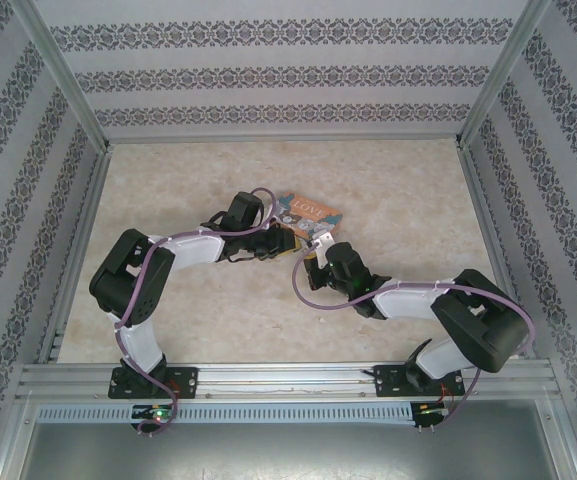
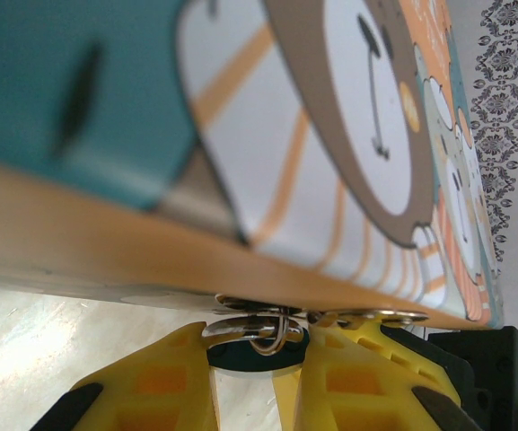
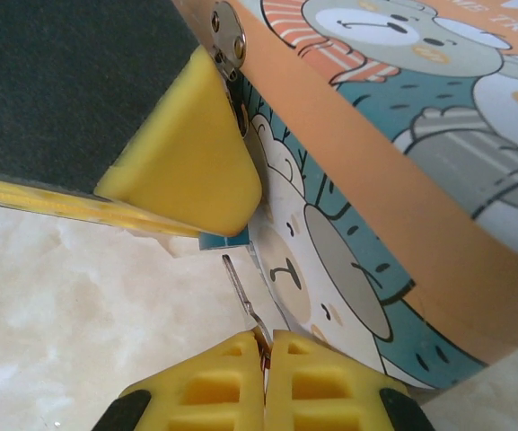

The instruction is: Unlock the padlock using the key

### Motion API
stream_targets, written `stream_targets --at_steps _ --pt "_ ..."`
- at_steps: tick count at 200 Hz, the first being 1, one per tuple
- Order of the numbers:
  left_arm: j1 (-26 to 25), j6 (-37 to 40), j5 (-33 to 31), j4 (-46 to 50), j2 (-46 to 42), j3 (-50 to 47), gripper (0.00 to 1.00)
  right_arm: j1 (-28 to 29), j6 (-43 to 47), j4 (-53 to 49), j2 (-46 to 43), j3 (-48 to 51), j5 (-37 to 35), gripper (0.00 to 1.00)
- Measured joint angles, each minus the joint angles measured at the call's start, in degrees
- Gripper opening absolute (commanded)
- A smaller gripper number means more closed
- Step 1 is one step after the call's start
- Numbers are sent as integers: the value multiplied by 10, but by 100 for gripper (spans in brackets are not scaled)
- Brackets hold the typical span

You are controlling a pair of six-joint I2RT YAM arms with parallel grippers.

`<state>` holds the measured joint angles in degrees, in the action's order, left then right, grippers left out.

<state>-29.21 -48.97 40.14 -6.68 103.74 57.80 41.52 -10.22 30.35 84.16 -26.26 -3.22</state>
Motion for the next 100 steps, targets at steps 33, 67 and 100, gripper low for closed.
stream_targets --at_steps 33,67,100 --pt "0 0 0 0 0 0 5 0 0 1 4 -3 0 0" --pt "0 0 0 -1 0 0 5 0 0 6 6 -3 0 0" --pt "0 -2 0 -3 0 0 5 0 0 13 8 -3 -5 0"
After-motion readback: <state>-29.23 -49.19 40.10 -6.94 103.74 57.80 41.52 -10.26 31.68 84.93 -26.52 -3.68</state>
